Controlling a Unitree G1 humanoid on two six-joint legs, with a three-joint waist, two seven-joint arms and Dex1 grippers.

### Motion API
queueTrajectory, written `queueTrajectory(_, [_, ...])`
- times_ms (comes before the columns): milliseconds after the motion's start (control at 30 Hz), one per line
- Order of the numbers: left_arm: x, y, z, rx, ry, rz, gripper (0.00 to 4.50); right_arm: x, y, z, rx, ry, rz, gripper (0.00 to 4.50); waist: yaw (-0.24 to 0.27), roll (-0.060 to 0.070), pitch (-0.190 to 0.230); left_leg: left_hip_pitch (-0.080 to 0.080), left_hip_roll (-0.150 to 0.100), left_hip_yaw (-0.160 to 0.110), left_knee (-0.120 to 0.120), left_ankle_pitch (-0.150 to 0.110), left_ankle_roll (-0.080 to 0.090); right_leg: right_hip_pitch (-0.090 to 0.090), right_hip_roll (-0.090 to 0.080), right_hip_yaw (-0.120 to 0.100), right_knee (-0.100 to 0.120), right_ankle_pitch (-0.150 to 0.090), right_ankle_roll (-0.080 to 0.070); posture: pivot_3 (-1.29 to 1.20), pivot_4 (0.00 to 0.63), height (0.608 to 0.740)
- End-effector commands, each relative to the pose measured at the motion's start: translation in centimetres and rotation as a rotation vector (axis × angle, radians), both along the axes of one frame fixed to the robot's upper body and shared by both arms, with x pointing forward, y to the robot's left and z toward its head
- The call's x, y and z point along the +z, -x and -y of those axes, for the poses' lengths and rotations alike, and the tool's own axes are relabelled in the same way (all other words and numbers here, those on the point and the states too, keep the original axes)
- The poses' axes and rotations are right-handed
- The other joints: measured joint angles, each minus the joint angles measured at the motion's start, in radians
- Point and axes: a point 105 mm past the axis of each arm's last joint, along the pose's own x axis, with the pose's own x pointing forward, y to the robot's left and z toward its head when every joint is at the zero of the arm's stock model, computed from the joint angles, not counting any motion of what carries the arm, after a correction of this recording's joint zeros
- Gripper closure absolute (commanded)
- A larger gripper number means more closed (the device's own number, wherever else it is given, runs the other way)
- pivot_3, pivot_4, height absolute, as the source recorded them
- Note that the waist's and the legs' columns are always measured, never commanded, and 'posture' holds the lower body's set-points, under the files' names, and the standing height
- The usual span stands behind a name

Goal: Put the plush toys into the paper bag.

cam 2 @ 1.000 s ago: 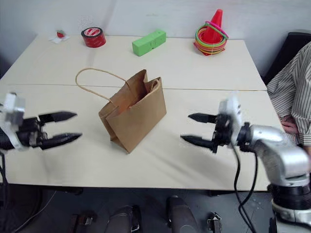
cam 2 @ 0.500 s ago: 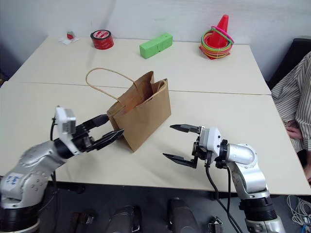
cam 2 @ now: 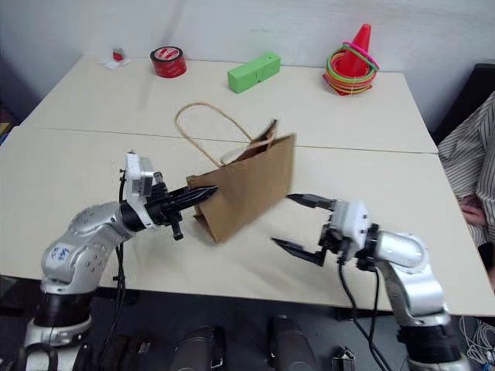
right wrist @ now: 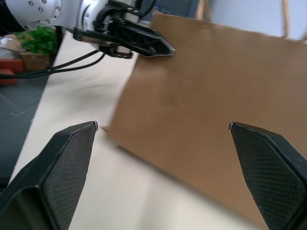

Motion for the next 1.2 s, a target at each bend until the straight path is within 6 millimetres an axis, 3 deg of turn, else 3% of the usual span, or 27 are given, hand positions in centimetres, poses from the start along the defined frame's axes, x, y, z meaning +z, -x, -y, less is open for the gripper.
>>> queueTrajectory(33, [1.4,1.3,0.4,-0.221,-0.017,0.017,4.49,1.1,1.2,2.0,-0.040,0.046,0.023,0.00,0.002,0.000,0.000,0.000,0.000,0.000,0.000,0.000,0.000,0.000,0.000,0.000,0.000,0.000,0.000,0.00,0.150,0.740])
queueTrajectory(133, [1.7,1.5,0.4,-0.341,-0.059,0.016,4.49,1.2,2.1,3.9,-0.077,0.113,0.029,0.00,0.002,0.000,0.000,0.000,-0.001,0.000,0.000,0.000,0.000,0.000,0.000,0.000,0.000,0.000,0.000,0.00,0.150,0.740])
queueTrajectory(267, [1.0,0.2,-0.1,-0.366,-0.154,0.079,4.49,1.3,2.7,5.0,-0.117,0.147,0.019,0.00,-0.003,0.000,0.000,0.001,-0.001,0.001,0.001,0.000,0.000,0.001,0.002,0.000,0.000,0.000,0.000,0.00,0.150,0.740])
queueTrajectory(367, [-0.9,-0.5,-0.4,-0.419,-0.286,0.155,4.49,0.4,3.3,4.7,-0.135,0.147,0.013,0.00,-0.001,0.001,0.000,0.001,0.000,0.000,0.001,0.001,-0.002,0.000,0.004,0.001,0.000,0.000,0.000,0.00,0.150,0.740])
queueTrajectory(533, [-0.6,-1.2,-0.8,-0.410,-0.309,0.158,4.49,0.2,2.8,3.9,-0.156,0.087,0.003,0.00,0.001,0.001,0.000,0.000,0.000,0.000,0.002,0.001,-0.002,0.000,0.004,0.001,0.000,0.000,0.000,0.00,0.150,0.740])
queueTrajectory(667, [-0.6,-1.2,-2.0,-0.356,-0.380,0.148,3.57,-0.5,3.1,3.7,-0.122,0.062,-0.121,0.00,-0.001,0.001,0.000,0.000,0.000,0.000,0.002,0.001,-0.001,0.000,0.004,0.001,0.000,0.000,0.000,0.00,0.150,0.740])
queueTrajectory(800, [0.4,-1.2,-4.5,-0.234,-0.384,0.154,2.31,-0.3,2.8,4.3,-0.123,0.067,-0.110,0.00,-0.004,0.001,0.000,0.000,0.001,0.000,0.001,0.001,-0.001,0.000,0.004,0.001,0.000,0.000,0.000,0.00,0.150,0.740])
queueTrajectory(1033, [0.7,0.3,-9.9,0.034,-0.375,0.157,0.18,0.2,1.9,7.3,-0.163,0.152,-0.071,0.00,-0.003,0.001,0.000,0.000,0.003,0.000,0.001,0.000,0.000,0.000,0.002,0.001,0.001,0.000,0.000,0.00,0.150,0.740])
queueTrajectory(1100, [-0.9,1.1,-12.6,0.176,-0.420,0.154,0.03,0.7,0.9,9.1,-0.201,0.188,-0.043,0.00,-0.007,0.001,0.000,0.001,0.003,0.001,0.001,-0.001,0.001,0.000,0.001,0.001,0.000,0.000,0.000,0.00,0.150,0.740])
queueTrajectory(1200, [-2.5,2.0,-14.6,0.296,-0.455,0.136,0.03,1.0,-0.4,10.6,-0.223,0.218,-0.023,0.00,-0.011,0.001,0.000,0.001,0.003,0.002,0.001,-0.001,0.002,0.000,-0.001,0.001,0.001,0.000,0.000,0.00,0.150,0.740])
